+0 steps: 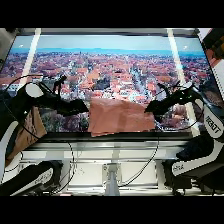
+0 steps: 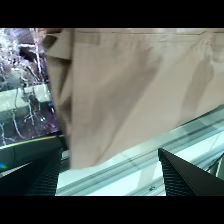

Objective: Fold the clothes and pants, and hang the long-sleeved shirts on hangers.

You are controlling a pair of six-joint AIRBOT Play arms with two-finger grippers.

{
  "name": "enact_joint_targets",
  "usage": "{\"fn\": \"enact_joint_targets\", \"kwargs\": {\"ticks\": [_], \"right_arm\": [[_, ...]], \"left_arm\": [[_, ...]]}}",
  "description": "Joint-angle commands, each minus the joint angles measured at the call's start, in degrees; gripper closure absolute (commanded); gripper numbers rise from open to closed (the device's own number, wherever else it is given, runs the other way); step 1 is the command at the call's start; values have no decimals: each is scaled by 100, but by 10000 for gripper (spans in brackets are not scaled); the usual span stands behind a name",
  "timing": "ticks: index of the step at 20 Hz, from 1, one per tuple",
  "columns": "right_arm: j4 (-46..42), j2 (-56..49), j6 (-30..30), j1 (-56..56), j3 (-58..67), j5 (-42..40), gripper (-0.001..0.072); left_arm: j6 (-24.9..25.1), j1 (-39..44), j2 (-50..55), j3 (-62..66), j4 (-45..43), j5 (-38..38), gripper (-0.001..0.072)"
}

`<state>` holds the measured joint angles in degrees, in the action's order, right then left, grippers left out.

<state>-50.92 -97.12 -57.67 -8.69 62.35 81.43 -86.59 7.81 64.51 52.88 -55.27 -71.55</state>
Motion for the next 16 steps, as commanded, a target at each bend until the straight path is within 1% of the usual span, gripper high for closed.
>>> {"fn": "enact_joint_targets", "kwargs": {"ticks": [1, 2, 5, 6, 7, 8, 9, 12, 15, 16], "right_arm": [[299, -149, 369, 533, -37, -166, 28], [417, -149, 501, 726, -37, -205, 95], [623, -144, 638, 1191, -37, -308, 472], [654, -144, 638, 1316, -37, -302, 574], [693, -131, 645, 1421, -37, -302, 642], [791, -118, 754, 1491, -37, -286, 673], [920, -85, 844, 1526, -37, -282, 681], [1185, 229, 1080, 1513, -33, -393, 682], [1025, 826, 1062, 1438, -33, -850, 682], [1001, 981, 1064, 1440, -33, -872, 681]], "left_arm": [[0, -7, -4, 4, -2, 59, 23], [0, -7, -4, 4, -2, 92, 23], [4, -7, -2, 4, -4, 363, 23], [7, -7, -2, 4, -7, 544, 23], [9, -7, -2, 4, -7, 745, 23], [61, -7, -2, 4, -7, 922, 23], [79, -7, -2, 4, -4, 1069, 23], [216, -7, -4, 7, -4, 1185, 23], [216, -7, -4, 7, -7, 1196, 23], [216, -7, -2, 4, -9, 1211, 23]]}}
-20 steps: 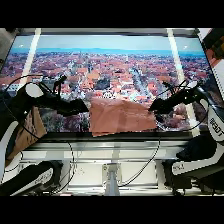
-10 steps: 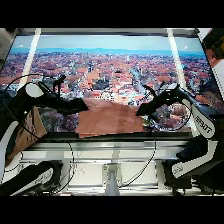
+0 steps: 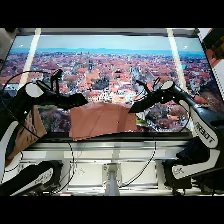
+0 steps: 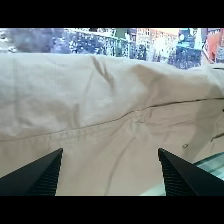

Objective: Fold the clothes and pants, and hang the long-sleeved shirts on hangers.

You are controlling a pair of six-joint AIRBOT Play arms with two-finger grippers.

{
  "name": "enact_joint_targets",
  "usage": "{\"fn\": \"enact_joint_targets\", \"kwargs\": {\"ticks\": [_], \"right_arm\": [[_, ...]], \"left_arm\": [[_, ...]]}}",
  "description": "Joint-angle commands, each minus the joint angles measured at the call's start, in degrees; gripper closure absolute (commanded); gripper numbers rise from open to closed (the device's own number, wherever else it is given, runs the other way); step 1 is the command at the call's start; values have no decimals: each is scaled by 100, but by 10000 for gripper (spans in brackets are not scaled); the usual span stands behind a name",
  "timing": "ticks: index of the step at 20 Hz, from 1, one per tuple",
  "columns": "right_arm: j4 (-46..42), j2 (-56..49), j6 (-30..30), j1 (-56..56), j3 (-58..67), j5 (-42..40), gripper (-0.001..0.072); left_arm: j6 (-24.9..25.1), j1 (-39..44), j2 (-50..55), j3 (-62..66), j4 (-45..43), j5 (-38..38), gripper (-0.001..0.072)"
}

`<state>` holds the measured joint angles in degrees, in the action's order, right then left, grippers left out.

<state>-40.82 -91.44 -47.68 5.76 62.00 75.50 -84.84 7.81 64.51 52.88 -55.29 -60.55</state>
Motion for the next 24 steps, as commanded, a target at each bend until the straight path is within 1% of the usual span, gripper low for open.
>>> {"fn": "enact_joint_targets", "kwargs": {"ticks": [1, 2, 3, 4, 7, 8, 10, 12, 14, 15, 16, 17, 20, 22, 24], "right_arm": [[-42, 535, 66, -4, 2, -269, 643], [-151, 612, 44, -7, 4, -284, 395], [-369, 673, -205, -13, 15, -328, 108], [-741, 688, -564, -13, 87, -321, 62], [-2024, 684, -1128, -59, 308, -339, 62], [-2214, 682, -1263, -149, 310, -396, 62], [-2253, 623, -1631, -426, 308, -361, 49], [-2135, 540, -1639, -704, 302, -155, 40], [-1707, 461, -1617, -846, 186, -131, 39], [-1589, 398, -1561, -837, 127, -61, 41], [-1532, 317, -1464, -765, 74, 39, 41], [-1561, 260, -1440, -667, 33, -2, 42], [-1784, 221, -1486, -374, 28, -649, 38], [-1784, 219, -1759, -293, 39, -671, 19], [-1665, 221, -1794, -286, 39, -413, 19]], "left_arm": [[42, -7, 9, 4, -24, 153, 23], [42, -7, 24, 2, -72, 184, 23], [42, -7, 42, 2, -90, 164, 23], [42, -7, 42, 2, -87, 142, 23], [46, 11, 39, 2, -138, 140, 23], [46, 22, 39, 2, -304, 133, 23], [42, 31, 42, 0, -638, 44, 23], [42, 35, 44, 0, -643, -57, 23], [44, 103, 50, -31, -649, -190, 24], [44, 153, 50, -85, -737, -238, 31], [44, 214, 50, -138, -942, -249, 81], [37, 267, 50, -197, -1169, -245, 98], [13, 291, 50, -271, -1207, -249, 98], [15, 291, 50, -271, -1207, -249, 98], [15, 291, 50, -271, -1200, -249, 97]]}}
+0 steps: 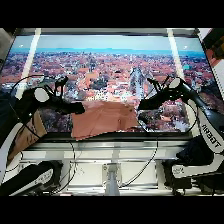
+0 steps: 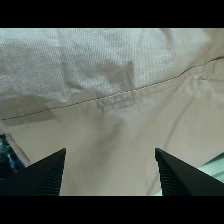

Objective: Fold the clothes and pants, and hang the long-sleeved shirts on hangers.

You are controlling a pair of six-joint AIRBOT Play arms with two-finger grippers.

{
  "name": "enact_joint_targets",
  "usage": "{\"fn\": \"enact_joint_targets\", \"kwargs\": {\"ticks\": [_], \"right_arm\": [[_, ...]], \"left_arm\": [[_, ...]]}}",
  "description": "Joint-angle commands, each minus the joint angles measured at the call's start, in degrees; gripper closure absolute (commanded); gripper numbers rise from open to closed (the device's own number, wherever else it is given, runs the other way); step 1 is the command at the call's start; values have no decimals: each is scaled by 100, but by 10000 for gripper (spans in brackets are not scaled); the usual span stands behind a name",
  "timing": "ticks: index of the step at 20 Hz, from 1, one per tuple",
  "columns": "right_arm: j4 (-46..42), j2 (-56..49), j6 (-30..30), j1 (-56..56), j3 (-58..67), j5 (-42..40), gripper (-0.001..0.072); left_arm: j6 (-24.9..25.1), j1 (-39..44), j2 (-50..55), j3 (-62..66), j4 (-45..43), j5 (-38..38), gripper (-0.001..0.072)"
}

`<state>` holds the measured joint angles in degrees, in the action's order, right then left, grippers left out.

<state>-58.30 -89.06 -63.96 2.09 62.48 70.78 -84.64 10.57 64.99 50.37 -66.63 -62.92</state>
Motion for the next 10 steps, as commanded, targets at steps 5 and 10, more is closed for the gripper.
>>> {"fn": "enact_joint_targets", "kwargs": {"ticks": [5, 10], "right_arm": [[398, -22, -271, 341, -9, 175, 19], [175, -33, -284, 424, -9, 162, 21]], "left_arm": [[-4, 15, 2, -20, 31, -15, 97], [0, 17, 2, -22, 553, -35, 97]]}}
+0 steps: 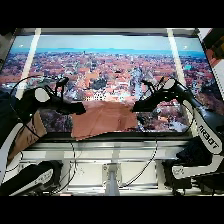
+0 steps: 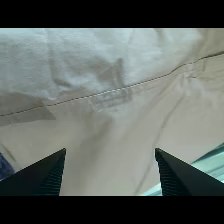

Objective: Fold the clothes and pants, and hang the long-sleeved shirts on hangers.

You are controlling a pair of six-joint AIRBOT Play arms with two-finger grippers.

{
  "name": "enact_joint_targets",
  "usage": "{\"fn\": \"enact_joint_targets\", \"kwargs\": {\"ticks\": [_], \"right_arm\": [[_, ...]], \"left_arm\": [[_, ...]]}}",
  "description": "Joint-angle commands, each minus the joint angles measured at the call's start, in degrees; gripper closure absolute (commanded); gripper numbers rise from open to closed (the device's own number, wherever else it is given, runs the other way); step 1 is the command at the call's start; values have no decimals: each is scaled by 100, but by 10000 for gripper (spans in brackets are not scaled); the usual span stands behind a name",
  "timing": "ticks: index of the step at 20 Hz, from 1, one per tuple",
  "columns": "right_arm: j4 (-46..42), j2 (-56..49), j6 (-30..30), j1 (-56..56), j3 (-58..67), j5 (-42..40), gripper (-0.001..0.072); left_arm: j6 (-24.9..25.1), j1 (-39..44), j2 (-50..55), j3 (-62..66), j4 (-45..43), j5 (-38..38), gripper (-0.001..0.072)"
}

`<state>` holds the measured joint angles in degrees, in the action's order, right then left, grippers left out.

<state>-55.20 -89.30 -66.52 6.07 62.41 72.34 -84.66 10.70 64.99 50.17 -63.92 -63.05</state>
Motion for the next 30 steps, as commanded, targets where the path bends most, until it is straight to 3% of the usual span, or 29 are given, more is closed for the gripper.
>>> {"fn": "enact_joint_targets", "kwargs": {"ticks": [1, 7, 11, 20, 22, 25, 26, 28, 30], "right_arm": [[-125, -31, -39, -42, -2, 22, 21], [321, -785, 168, -131, -2, 310, 22], [1182, -1119, 361, -39, -2, 105, 22], [981, -1119, 297, 415, 352, -149, 31], [973, -1117, 304, 678, 492, -289, 199], [984, -1119, 308, 1075, 509, -636, 258], [992, -1119, 326, 1191, 509, -678, 322], [997, -1119, 498, 1394, 546, -662, 647], [999, -1117, 723, 1495, 756, -459, 682]], "left_arm": [[2, 4, 2, -2, 306, -22, 97], [2, 4, 2, -2, 310, -173, 97], [4, 2, 2, -2, 308, -236, 97], [2, 2, 2, -2, 310, -236, 97], [2, 2, 2, -2, 310, -236, 97], [0, 2, 2, -2, 313, -236, 97], [2, 2, 2, -2, 310, -236, 98], [2, 2, 2, -2, 310, -236, 97], [7, 2, 2, -2, 308, -229, 97]]}}
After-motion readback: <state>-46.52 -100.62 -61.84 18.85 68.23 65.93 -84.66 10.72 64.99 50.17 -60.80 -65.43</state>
